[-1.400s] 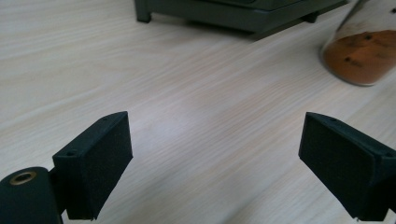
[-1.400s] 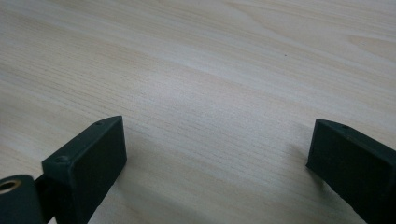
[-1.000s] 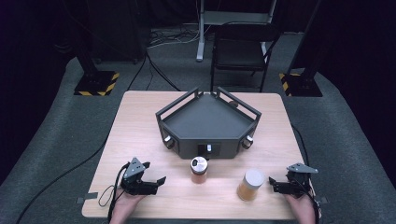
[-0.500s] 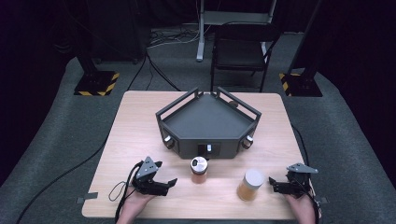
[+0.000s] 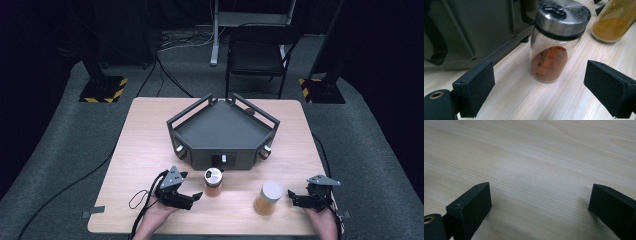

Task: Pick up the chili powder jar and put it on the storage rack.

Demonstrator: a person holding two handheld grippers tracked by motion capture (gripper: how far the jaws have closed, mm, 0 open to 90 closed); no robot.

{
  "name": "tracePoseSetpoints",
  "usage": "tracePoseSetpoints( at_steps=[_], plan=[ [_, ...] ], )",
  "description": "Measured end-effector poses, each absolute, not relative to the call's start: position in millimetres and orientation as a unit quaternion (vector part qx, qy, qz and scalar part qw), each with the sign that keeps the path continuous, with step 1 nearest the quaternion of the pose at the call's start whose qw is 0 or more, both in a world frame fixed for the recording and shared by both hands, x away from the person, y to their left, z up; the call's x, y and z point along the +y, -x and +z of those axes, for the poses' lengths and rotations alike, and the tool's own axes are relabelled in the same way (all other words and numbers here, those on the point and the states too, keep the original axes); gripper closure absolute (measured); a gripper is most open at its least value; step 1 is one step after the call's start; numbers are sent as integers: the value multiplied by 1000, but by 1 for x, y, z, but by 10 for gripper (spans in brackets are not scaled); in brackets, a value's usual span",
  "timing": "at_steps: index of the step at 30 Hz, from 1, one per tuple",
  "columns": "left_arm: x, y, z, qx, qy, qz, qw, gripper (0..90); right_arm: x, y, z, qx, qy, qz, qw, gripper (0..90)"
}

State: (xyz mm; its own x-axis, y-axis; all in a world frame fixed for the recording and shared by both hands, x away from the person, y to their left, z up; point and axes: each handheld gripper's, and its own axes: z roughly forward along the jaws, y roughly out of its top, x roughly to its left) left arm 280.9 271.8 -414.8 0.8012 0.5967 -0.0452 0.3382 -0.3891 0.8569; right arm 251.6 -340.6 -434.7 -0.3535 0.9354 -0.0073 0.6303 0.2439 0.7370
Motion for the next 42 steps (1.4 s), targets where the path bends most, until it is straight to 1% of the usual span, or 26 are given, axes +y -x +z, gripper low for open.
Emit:
tracePoseSetpoints(
  at_steps=[10,17,21,33,38,41,42],
  plan=[
    [249,-286,-413,268,-831,136,468,94,-341,-252,-435,754,-519,329,231,31],
    [236,-289,-415,267,-832,135,466,97,-341,-252,-435,754,-519,329,231,31],
    [228,-287,-418,261,-832,151,466,110,-341,-252,-435,754,-519,329,231,31],
    [213,-293,-427,268,-832,151,462,116,-341,-252,-435,755,-518,330,231,31],
    [210,-294,-429,272,-830,149,463,131,-341,-252,-435,755,-518,330,231,31],
    [209,-295,-431,270,-831,148,464,163,-341,-252,-435,755,-518,330,231,31],
    [209,-295,-431,269,-831,149,464,189,-341,-252,-435,755,-518,330,231,31]
  ],
)
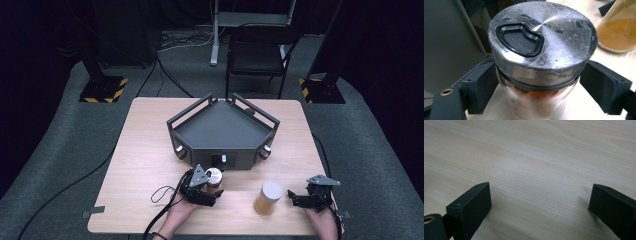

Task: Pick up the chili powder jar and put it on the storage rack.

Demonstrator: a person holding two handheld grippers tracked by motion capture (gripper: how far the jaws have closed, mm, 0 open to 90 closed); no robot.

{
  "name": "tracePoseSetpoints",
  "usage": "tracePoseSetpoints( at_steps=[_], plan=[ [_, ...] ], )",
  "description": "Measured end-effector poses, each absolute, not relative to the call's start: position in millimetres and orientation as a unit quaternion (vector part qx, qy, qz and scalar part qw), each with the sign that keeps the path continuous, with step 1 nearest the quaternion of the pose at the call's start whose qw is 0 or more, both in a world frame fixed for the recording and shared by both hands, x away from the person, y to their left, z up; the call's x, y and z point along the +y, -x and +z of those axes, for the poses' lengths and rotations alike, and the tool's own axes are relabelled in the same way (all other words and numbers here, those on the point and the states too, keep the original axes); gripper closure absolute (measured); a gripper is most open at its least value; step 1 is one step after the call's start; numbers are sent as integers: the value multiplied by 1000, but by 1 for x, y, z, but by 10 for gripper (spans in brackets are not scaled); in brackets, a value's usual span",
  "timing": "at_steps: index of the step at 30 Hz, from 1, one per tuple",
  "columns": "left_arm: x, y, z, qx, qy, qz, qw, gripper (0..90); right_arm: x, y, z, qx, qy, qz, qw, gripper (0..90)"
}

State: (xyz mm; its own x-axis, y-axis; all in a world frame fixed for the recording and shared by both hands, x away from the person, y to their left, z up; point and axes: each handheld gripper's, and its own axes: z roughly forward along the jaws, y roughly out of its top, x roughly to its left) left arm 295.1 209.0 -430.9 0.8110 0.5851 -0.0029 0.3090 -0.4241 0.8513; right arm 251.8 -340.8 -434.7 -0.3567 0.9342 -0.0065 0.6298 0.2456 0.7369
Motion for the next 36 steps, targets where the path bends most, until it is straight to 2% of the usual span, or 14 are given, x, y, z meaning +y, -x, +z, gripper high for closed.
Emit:
tracePoseSetpoints(
  at_steps=[4,6,22,36],
  plan=[
    [207,-293,-431,277,-828,155,463,235,-341,-252,-435,755,-518,330,231,31],
    [208,-293,-431,279,-825,155,466,288,-341,-252,-435,755,-518,330,231,31],
    [210,-287,-432,276,-820,167,473,299,-341,-252,-435,756,-517,330,230,31],
    [224,-283,-413,283,-805,175,491,300,-341,-252,-435,756,-517,330,230,31]
  ],
)
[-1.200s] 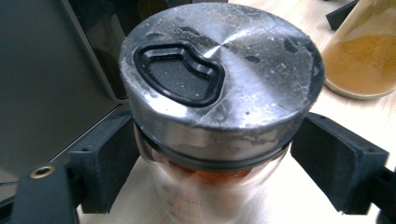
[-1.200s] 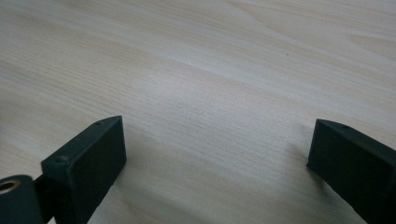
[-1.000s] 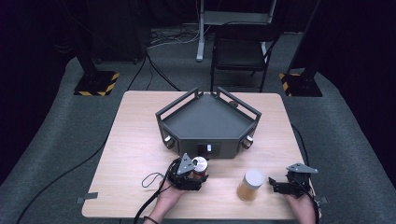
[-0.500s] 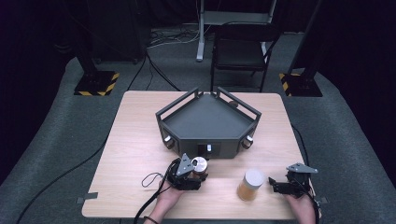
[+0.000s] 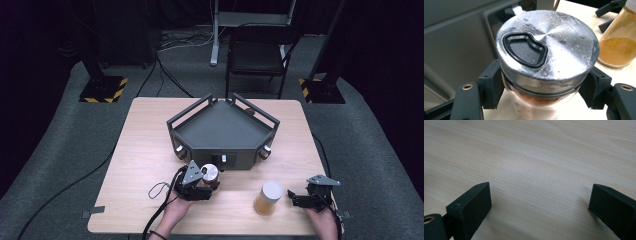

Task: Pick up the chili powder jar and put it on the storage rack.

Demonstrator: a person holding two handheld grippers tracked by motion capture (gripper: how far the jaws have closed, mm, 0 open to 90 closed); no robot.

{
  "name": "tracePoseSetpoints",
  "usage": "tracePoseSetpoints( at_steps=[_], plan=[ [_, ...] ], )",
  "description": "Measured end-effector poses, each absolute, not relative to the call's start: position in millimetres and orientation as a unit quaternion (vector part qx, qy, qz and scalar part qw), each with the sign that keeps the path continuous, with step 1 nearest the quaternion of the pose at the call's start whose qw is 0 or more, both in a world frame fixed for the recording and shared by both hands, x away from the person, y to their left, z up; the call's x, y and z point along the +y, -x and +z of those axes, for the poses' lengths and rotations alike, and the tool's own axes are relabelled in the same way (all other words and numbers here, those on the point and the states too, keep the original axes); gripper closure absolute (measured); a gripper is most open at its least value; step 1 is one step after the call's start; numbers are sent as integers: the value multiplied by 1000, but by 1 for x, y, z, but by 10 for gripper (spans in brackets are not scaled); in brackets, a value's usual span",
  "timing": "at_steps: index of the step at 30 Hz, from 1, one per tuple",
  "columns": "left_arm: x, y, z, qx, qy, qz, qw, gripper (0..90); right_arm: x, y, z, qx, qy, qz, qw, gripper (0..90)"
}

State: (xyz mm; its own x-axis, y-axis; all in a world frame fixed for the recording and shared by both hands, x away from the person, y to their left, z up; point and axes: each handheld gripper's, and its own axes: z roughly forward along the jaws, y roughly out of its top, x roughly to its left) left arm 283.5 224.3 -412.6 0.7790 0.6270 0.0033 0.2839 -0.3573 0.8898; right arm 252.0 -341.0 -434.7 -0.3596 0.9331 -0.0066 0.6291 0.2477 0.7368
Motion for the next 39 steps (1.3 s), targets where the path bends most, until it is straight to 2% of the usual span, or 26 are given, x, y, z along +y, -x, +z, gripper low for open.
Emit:
tracePoseSetpoints(
  at_steps=[39],
  plan=[
    [237,-296,-330,272,-792,205,507,301,-341,-252,-435,756,-517,330,230,31]
  ],
)
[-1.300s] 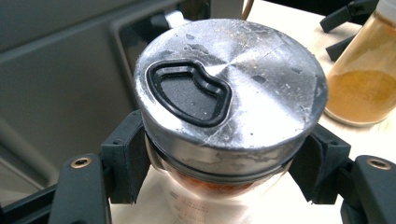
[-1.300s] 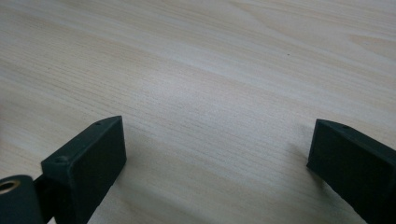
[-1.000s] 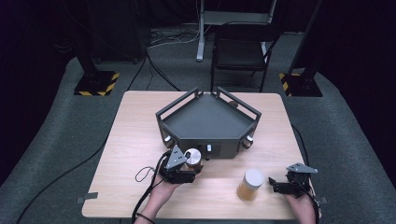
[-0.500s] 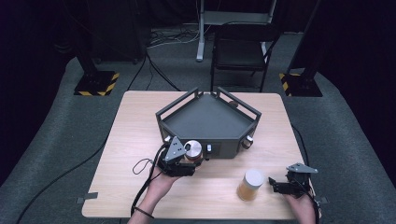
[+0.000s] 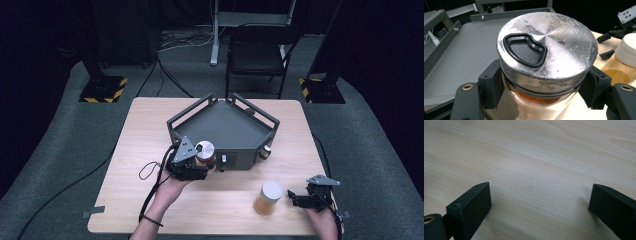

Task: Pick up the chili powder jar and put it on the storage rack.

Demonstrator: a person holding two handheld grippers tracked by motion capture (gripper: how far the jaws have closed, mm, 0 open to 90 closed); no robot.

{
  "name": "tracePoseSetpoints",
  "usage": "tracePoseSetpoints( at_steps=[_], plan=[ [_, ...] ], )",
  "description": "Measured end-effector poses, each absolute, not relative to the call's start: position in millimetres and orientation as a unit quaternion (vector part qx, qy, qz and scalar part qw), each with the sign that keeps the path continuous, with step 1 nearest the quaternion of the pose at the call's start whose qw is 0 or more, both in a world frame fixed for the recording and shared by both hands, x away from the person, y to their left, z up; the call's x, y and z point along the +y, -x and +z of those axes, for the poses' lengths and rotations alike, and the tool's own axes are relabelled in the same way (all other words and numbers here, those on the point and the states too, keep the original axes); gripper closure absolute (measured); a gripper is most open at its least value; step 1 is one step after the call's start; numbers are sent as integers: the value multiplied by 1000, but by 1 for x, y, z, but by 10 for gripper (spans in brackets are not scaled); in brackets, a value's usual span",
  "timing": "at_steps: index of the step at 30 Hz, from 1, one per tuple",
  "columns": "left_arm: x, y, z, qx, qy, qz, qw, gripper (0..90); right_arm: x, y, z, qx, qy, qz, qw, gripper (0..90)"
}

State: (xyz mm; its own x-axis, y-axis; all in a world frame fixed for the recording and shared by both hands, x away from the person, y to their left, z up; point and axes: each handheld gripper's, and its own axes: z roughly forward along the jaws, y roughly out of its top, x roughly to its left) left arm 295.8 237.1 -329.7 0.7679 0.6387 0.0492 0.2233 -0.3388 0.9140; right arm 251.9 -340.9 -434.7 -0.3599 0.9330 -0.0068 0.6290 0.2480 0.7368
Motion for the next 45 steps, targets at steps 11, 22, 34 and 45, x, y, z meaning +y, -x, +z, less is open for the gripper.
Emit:
tracePoseSetpoints(
  at_steps=[11,22,34,45],
  plan=[
    [241,-306,-314,281,-784,212,511,301,-341,-252,-435,756,-517,330,230,31],
    [237,-320,-303,296,-780,228,502,301,-341,-252,-435,756,-516,330,230,31],
    [231,-339,-295,319,-772,248,490,301,-341,-252,-435,756,-516,330,230,31],
    [225,-356,-299,347,-773,243,472,301,-341,-253,-435,757,-515,331,230,31]
  ],
)
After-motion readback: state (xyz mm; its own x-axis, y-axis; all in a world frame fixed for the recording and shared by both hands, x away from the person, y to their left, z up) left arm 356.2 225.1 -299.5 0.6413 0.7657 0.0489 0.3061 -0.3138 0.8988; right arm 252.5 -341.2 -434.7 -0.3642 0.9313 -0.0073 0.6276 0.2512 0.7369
